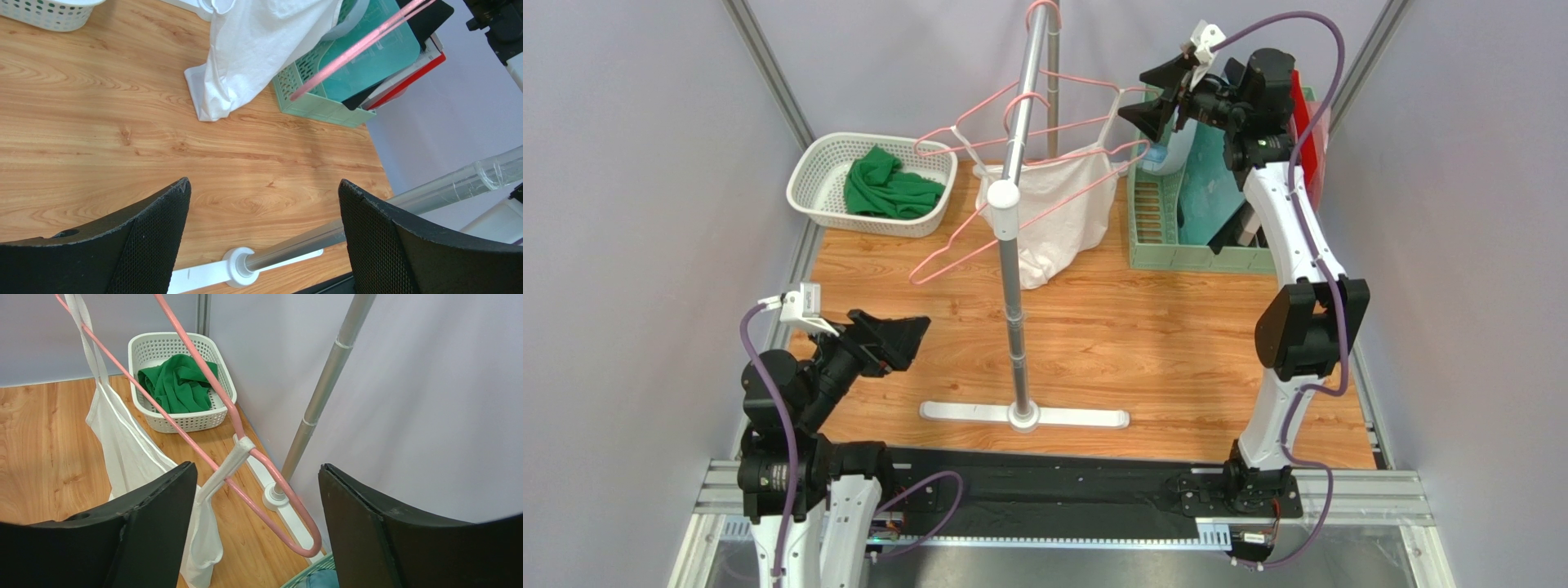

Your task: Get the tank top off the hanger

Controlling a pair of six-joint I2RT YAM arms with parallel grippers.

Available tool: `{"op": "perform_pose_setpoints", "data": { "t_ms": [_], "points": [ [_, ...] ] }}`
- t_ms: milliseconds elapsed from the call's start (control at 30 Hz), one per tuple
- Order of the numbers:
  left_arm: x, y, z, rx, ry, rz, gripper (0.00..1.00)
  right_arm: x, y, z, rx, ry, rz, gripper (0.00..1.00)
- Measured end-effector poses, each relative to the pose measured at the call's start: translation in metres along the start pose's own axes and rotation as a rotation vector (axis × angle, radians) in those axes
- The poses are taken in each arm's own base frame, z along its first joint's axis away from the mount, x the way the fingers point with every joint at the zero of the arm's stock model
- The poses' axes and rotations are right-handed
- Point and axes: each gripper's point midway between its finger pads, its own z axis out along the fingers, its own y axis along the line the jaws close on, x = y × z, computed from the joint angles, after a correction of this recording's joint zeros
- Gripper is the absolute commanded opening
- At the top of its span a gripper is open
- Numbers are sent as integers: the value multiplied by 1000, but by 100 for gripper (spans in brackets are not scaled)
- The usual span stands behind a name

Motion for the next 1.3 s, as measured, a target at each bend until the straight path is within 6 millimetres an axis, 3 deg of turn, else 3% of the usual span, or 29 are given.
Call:
{"op": "perform_pose_setpoints", "data": {
  "t_ms": [600, 1200, 1300],
  "points": [
    [3, 5, -2, -24, 1, 17, 93, 22, 40, 18, -137, 70, -13, 27],
    [5, 8, -4, -39, 12, 29, 93, 28, 54, 28, -179, 76, -79, 0],
    [6, 9, -4, -43, 16, 28, 93, 24, 54, 27, -177, 69, -86, 0]
  ]
}}
